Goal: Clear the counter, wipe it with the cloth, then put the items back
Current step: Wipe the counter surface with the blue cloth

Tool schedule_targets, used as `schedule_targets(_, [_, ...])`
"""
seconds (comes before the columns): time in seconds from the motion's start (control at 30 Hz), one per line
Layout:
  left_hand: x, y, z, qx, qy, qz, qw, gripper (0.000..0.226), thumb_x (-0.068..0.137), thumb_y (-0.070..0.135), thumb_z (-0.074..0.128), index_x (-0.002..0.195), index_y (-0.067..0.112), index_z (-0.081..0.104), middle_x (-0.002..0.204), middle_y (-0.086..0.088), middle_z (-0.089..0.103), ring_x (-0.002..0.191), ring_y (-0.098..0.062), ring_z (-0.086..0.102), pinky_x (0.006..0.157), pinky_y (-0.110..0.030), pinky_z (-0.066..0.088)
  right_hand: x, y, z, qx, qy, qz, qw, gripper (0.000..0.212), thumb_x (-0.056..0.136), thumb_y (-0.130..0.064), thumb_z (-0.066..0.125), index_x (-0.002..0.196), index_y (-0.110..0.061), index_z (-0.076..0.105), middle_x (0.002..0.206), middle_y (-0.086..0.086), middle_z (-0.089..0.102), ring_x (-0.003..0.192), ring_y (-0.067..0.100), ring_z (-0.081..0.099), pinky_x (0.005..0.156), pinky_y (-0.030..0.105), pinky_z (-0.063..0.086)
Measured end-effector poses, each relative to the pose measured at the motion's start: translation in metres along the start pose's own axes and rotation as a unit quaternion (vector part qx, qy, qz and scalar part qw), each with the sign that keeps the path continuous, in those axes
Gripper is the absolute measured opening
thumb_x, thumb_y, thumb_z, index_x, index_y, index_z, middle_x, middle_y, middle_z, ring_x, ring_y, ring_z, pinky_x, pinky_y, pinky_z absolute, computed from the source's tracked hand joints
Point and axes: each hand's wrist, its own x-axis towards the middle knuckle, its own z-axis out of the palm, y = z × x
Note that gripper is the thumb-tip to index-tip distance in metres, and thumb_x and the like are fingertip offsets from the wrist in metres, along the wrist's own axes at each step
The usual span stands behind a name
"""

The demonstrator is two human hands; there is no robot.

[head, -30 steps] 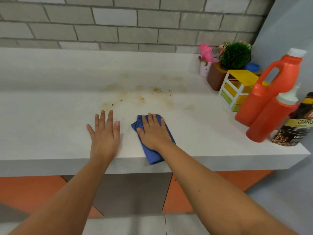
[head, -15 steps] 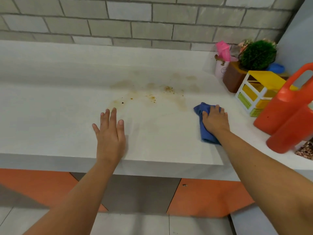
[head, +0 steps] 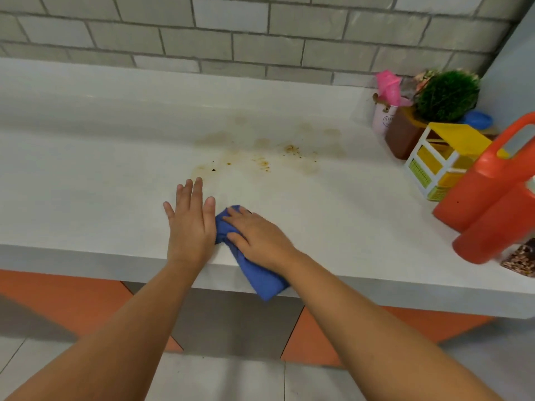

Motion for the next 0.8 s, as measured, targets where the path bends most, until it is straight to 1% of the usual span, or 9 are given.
schedule_targets(0.07, [-0.001, -0.001, -0.001, -0.013, 0.006, -0.004, 1.0, 0.055, 0.098, 0.037, 0.017, 0.148, 0.014, 0.02, 0.156, -0.006, 0.018, 0.146, -0.019, 0.007, 0.117, -0.041, -0.006, -0.015, 0.024, -0.01, 0.047, 0.025, 0.015, 0.998, 0.045, 0.099, -0.022, 0.04, 0.144, -0.016, 0.034, 0.154, 0.001, 0.028, 0.141, 0.018, 0.026, 0.11, 0.023, 0.019])
schedule_targets(0.17, [-0.003, -0.002, -0.001, -0.032, 0.009, -0.003, 0.999, 0.054, 0.099, 0.037, 0.015, 0.149, 0.016, 0.018, 0.157, -0.003, 0.017, 0.146, -0.014, 0.005, 0.117, -0.037, -0.009, -0.02, 0.081, -0.033, 0.062, 0.142, 0.183, 0.971, 0.038, 0.098, -0.018, 0.04, 0.136, -0.012, 0.041, 0.149, 0.01, 0.036, 0.127, 0.029, 0.043, 0.099, 0.03, 0.034])
schedule_targets(0.23, [-0.004, -0.002, -0.001, -0.058, 0.015, -0.002, 0.998, 0.059, 0.095, 0.041, 0.012, 0.149, 0.017, 0.017, 0.157, 0.0, 0.018, 0.146, -0.011, 0.005, 0.116, -0.032, -0.01, -0.016, 0.103, -0.045, 0.05, 0.192, 0.295, 0.935, 0.033, 0.1, -0.018, 0.035, 0.129, -0.004, 0.042, 0.143, 0.019, 0.039, 0.12, 0.035, 0.046, 0.095, 0.037, 0.037])
schedule_targets(0.3, [-0.004, -0.003, -0.002, -0.092, 0.026, -0.005, 0.995, 0.061, 0.094, 0.043, 0.011, 0.148, 0.017, 0.018, 0.156, 0.001, 0.02, 0.144, -0.007, 0.006, 0.117, -0.03, -0.01, -0.004, 0.106, -0.046, -0.004, 0.181, 0.333, 0.925, 0.034, 0.101, -0.018, 0.031, 0.126, 0.002, 0.042, 0.134, 0.022, 0.043, 0.118, 0.037, 0.043, 0.098, 0.041, 0.035])
schedule_targets(0.4, [-0.006, -0.002, -0.005, -0.153, 0.042, -0.002, 0.987, 0.061, 0.094, 0.045, 0.011, 0.147, 0.018, 0.022, 0.153, 0.006, 0.025, 0.14, 0.001, 0.009, 0.118, -0.028, -0.006, 0.012, 0.09, -0.031, -0.074, 0.135, 0.312, 0.938, 0.049, 0.1, -0.031, 0.027, 0.138, 0.001, 0.033, 0.146, 0.021, 0.03, 0.134, 0.035, 0.027, 0.113, 0.041, 0.023])
schedule_targets(0.5, [-0.006, 0.0, -0.013, -0.263, 0.079, -0.042, 0.961, 0.053, 0.096, 0.038, 0.015, 0.144, 0.02, 0.03, 0.146, 0.012, 0.031, 0.14, -0.003, 0.022, 0.119, -0.026, 0.009, 0.024, 0.059, -0.011, -0.091, 0.107, 0.262, 0.955, 0.057, 0.1, -0.039, 0.024, 0.145, -0.005, 0.022, 0.154, 0.018, 0.017, 0.142, 0.034, 0.014, 0.118, 0.041, 0.012])
schedule_targets(0.57, [-0.003, -0.003, -0.023, -0.332, 0.119, -0.088, 0.932, 0.047, 0.1, 0.036, 0.017, 0.142, 0.023, 0.033, 0.145, 0.01, 0.036, 0.132, 0.002, 0.03, 0.11, -0.007, 0.018, 0.034, 0.029, 0.003, -0.092, 0.093, 0.229, 0.965, 0.059, 0.1, -0.04, 0.022, 0.148, -0.006, 0.018, 0.156, 0.017, 0.012, 0.144, 0.033, 0.009, 0.119, 0.041, 0.008])
schedule_targets(0.63, [-0.001, -0.009, -0.035, -0.35, 0.143, -0.099, 0.921, 0.042, 0.102, 0.031, 0.018, 0.14, 0.024, 0.034, 0.141, 0.012, 0.038, 0.127, 0.006, 0.033, 0.099, 0.004, 0.02, 0.048, -0.001, 0.017, -0.088, 0.088, 0.197, 0.973, 0.058, 0.1, -0.039, 0.022, 0.149, -0.007, 0.018, 0.156, 0.017, 0.012, 0.145, 0.032, 0.008, 0.12, 0.041, 0.007])
schedule_targets(0.8, [0.008, -0.033, -0.071, -0.366, 0.174, -0.08, 0.911, 0.041, 0.104, 0.025, 0.02, 0.14, 0.018, 0.036, 0.142, 0.009, 0.039, 0.129, 0.002, 0.035, 0.099, 0.003, 0.023, 0.08, -0.076, 0.048, -0.038, 0.081, 0.085, 0.992, 0.044, 0.101, -0.024, 0.03, 0.141, -0.005, 0.032, 0.151, 0.015, 0.027, 0.141, 0.031, 0.02, 0.117, 0.036, 0.014])
